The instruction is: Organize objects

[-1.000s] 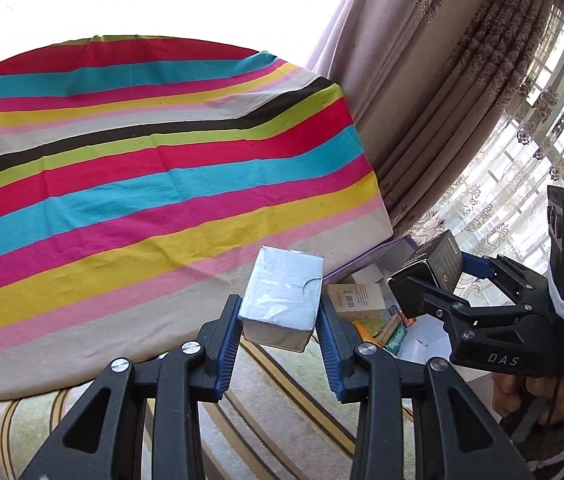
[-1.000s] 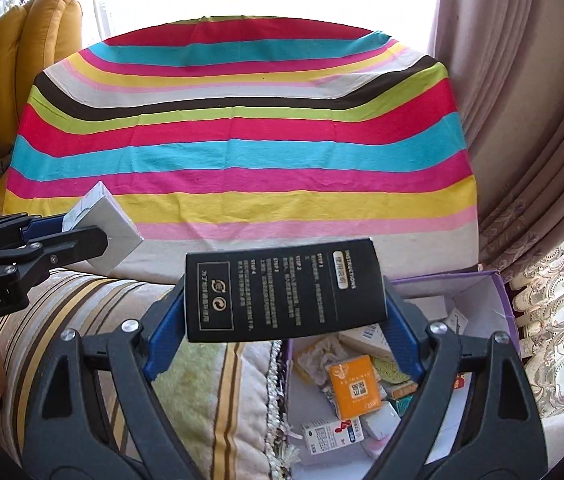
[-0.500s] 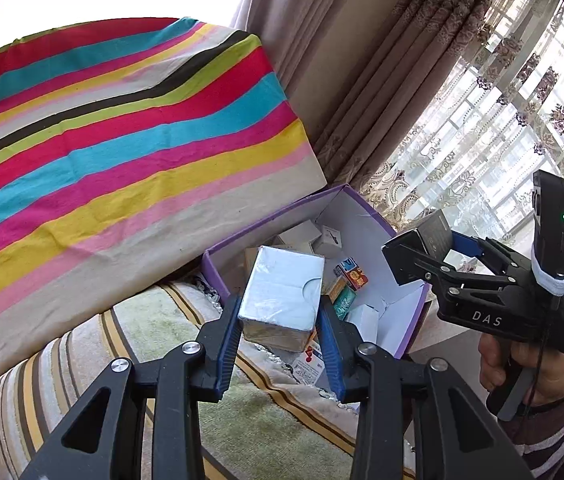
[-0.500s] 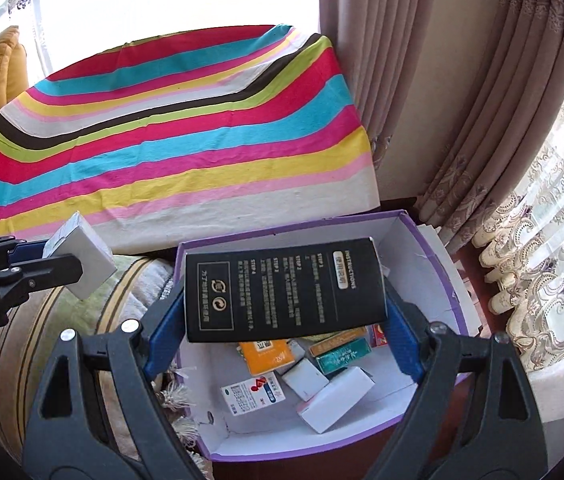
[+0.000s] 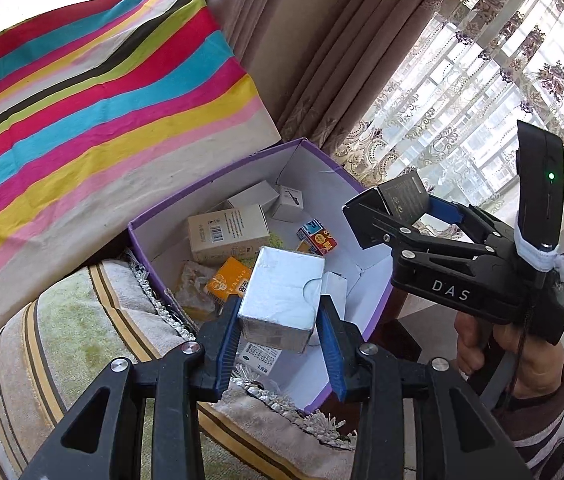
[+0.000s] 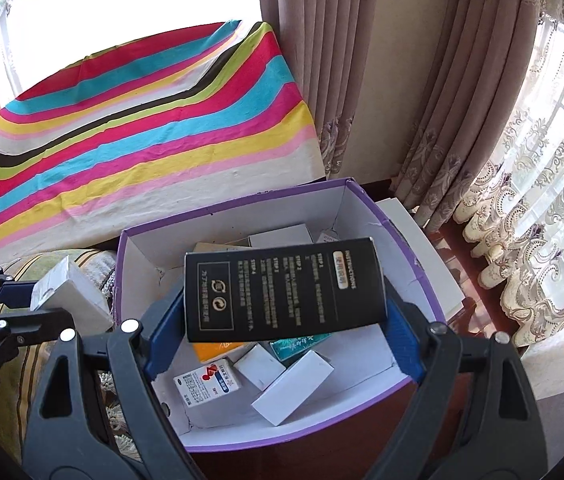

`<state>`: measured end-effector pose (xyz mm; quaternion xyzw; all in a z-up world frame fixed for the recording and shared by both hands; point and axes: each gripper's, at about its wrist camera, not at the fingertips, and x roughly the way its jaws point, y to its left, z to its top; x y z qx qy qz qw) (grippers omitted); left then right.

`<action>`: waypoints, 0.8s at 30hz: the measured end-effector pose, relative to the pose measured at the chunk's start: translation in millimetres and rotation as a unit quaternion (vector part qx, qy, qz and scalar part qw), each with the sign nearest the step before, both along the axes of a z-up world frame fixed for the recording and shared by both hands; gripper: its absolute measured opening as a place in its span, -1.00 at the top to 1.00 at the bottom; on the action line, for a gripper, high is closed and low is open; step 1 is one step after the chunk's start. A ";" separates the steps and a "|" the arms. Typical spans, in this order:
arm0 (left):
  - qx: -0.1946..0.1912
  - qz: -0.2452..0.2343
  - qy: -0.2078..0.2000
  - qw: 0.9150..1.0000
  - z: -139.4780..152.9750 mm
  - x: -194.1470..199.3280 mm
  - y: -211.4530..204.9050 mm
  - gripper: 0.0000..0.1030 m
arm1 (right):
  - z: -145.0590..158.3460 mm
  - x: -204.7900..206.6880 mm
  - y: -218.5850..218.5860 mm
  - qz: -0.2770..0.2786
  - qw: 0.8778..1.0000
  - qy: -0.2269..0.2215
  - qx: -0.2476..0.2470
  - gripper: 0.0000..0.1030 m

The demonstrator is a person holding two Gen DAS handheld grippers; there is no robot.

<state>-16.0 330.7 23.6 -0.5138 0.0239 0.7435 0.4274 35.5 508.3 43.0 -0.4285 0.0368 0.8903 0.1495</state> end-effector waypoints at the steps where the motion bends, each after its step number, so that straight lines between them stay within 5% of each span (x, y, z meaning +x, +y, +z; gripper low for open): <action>1: 0.001 0.000 -0.004 1.000 -0.8 0.2 0.2 0.22 | -0.2 0.7 0.0 -0.002 1.000 0.000 0.001 -0.71; 10: 0.017 0.039 -0.054 0.998 -6.2 -5.8 -14.8 -0.41 | -2.6 -0.2 0.1 -0.025 1.000 -0.010 0.011 -0.73; 13: 0.033 0.053 -0.095 0.994 -12.2 -3.6 -23.8 -0.51 | 0.2 1.8 -2.4 -0.029 0.999 -0.010 0.012 -0.74; 24: 0.018 0.069 -0.083 0.994 -9.4 16.4 -32.7 -0.73 | 13.2 17.1 -18.6 -0.043 0.998 -0.026 0.032 -0.77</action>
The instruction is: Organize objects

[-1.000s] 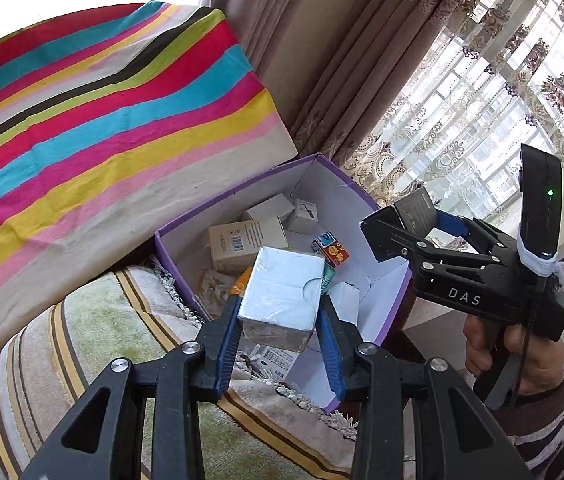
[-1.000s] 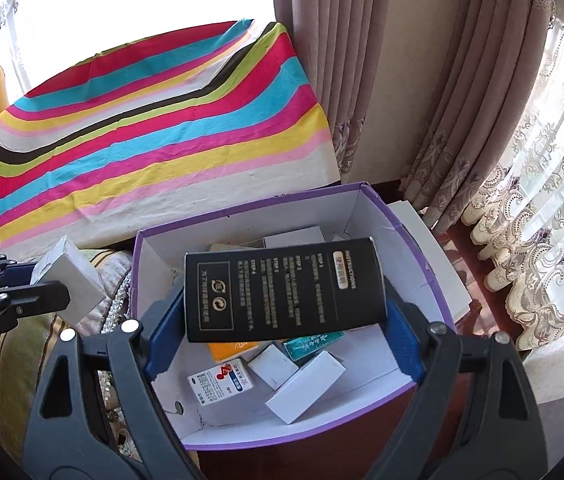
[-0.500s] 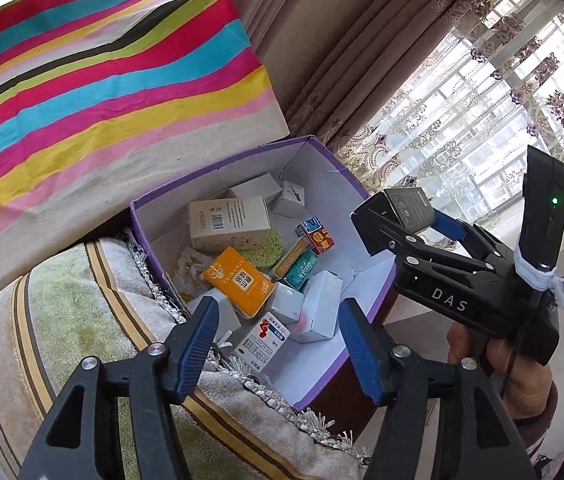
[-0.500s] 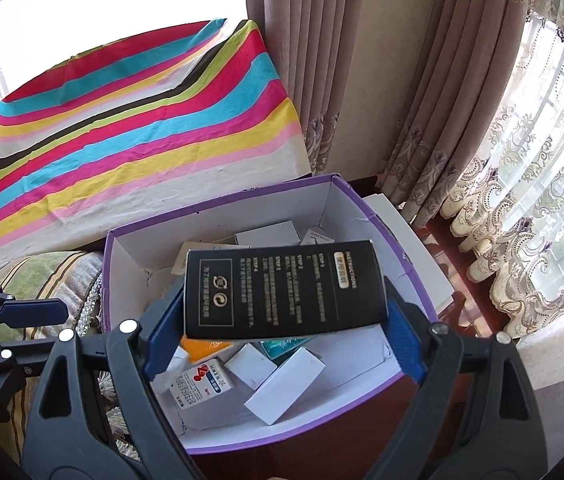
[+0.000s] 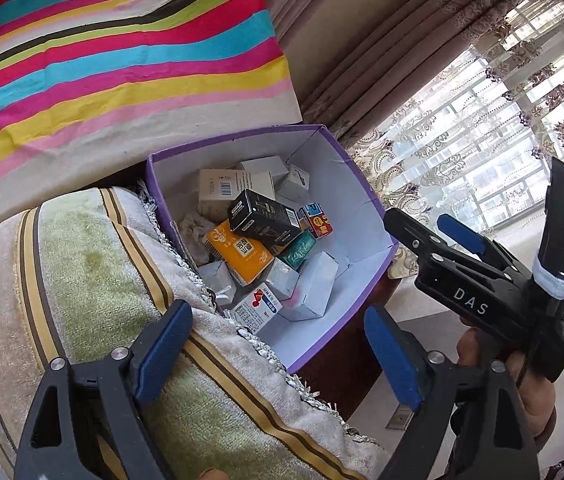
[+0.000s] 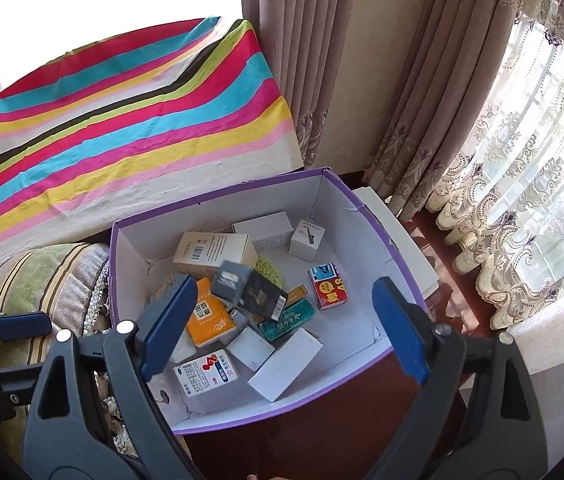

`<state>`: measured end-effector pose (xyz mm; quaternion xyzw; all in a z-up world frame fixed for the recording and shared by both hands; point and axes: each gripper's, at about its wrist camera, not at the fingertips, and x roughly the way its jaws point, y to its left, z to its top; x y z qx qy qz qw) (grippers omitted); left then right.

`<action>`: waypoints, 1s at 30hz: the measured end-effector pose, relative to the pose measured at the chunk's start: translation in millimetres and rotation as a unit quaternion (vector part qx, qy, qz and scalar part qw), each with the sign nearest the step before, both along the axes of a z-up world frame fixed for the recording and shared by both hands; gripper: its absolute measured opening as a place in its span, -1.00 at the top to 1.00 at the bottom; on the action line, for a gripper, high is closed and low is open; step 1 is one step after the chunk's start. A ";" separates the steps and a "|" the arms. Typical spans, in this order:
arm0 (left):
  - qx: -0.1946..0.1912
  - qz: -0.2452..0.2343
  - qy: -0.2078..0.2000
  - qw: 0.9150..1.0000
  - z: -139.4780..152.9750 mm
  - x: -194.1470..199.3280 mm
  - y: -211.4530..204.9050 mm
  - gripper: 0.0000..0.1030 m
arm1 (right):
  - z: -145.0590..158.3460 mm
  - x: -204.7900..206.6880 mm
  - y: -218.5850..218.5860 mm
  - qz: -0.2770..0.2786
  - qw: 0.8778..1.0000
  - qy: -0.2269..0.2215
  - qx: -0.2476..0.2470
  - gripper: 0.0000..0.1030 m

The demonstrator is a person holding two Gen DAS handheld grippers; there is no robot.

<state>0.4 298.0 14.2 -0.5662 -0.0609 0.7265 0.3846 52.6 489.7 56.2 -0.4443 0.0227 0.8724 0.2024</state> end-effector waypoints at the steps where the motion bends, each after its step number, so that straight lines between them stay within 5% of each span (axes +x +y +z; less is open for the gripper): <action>1: 0.002 0.001 -0.001 1.000 -0.8 -0.5 0.1 -0.76 | 0.4 2.1 -0.4 -0.003 1.000 -0.002 0.000 -0.77; 7: 0.007 -0.009 0.005 1.000 -3.0 2.1 7.0 -0.99 | 0.2 11.3 -2.9 -0.010 1.000 -0.009 -0.003 -0.77; 30: 0.003 0.000 0.007 1.000 -7.7 -0.7 8.4 -0.99 | -5.7 12.9 0.0 -0.002 1.000 -0.021 -0.010 -0.77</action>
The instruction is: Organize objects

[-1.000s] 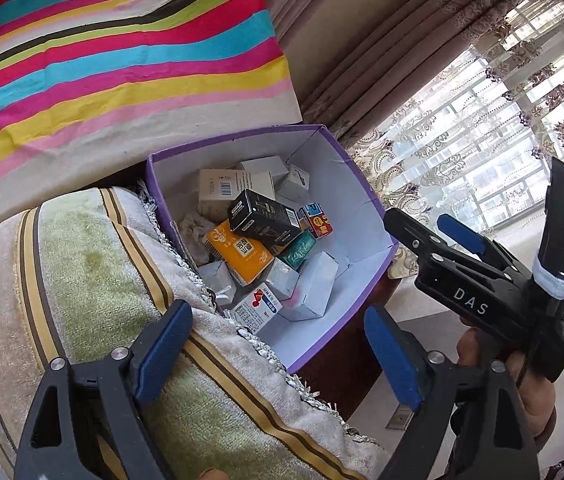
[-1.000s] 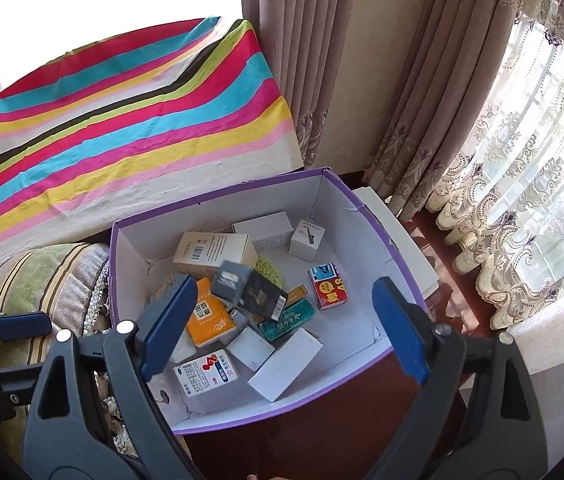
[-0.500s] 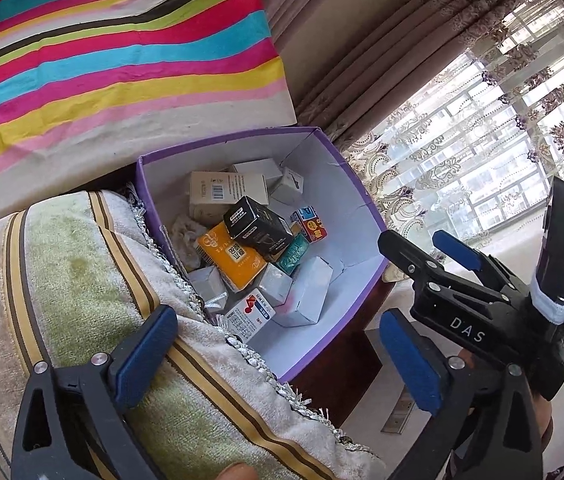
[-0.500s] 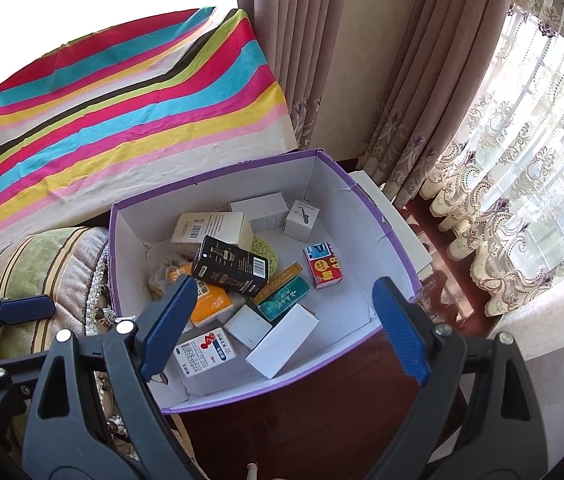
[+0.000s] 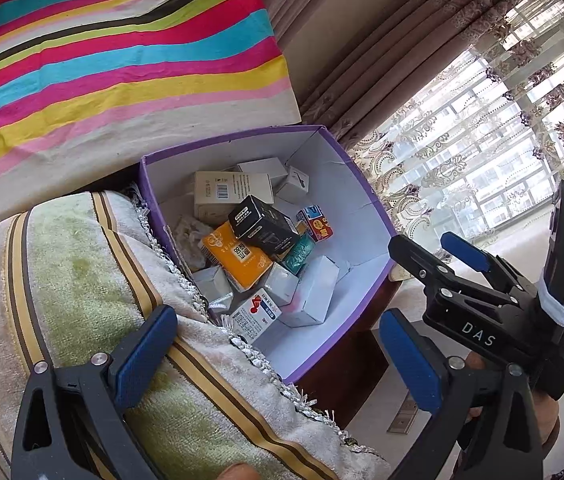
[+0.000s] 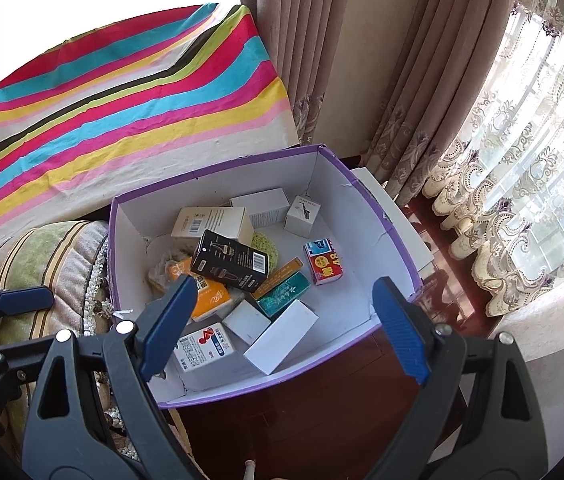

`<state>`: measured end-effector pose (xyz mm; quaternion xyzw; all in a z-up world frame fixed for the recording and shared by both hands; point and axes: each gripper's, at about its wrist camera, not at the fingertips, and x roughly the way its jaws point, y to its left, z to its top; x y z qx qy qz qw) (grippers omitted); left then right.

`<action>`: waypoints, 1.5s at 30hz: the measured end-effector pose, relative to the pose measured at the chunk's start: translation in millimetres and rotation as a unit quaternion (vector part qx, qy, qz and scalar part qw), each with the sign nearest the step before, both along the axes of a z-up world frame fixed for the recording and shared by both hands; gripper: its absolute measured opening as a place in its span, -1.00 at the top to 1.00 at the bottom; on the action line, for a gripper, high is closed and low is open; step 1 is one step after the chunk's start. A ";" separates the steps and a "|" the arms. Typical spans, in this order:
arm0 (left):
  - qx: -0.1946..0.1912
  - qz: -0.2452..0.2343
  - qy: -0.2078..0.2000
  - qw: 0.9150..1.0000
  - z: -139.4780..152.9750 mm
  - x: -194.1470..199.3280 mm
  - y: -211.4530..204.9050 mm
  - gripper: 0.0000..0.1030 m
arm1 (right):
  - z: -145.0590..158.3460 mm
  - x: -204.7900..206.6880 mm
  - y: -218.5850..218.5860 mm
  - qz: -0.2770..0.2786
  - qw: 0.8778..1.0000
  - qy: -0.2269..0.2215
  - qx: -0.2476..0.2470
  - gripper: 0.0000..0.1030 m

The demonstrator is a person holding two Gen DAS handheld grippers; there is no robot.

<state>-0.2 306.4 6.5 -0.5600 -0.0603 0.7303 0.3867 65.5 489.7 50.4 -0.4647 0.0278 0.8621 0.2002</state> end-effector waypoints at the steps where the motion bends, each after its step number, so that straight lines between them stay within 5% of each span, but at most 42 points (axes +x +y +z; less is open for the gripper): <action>1: 0.000 0.000 0.000 1.000 -0.1 0.0 0.0 -0.99 | -0.1 0.7 0.6 0.000 1.000 0.000 -0.001 -0.77; 45: -0.014 0.003 0.003 1.000 -3.9 -0.7 2.1 -0.99 | -1.2 7.8 6.1 -0.002 1.000 -0.004 -0.009 -0.77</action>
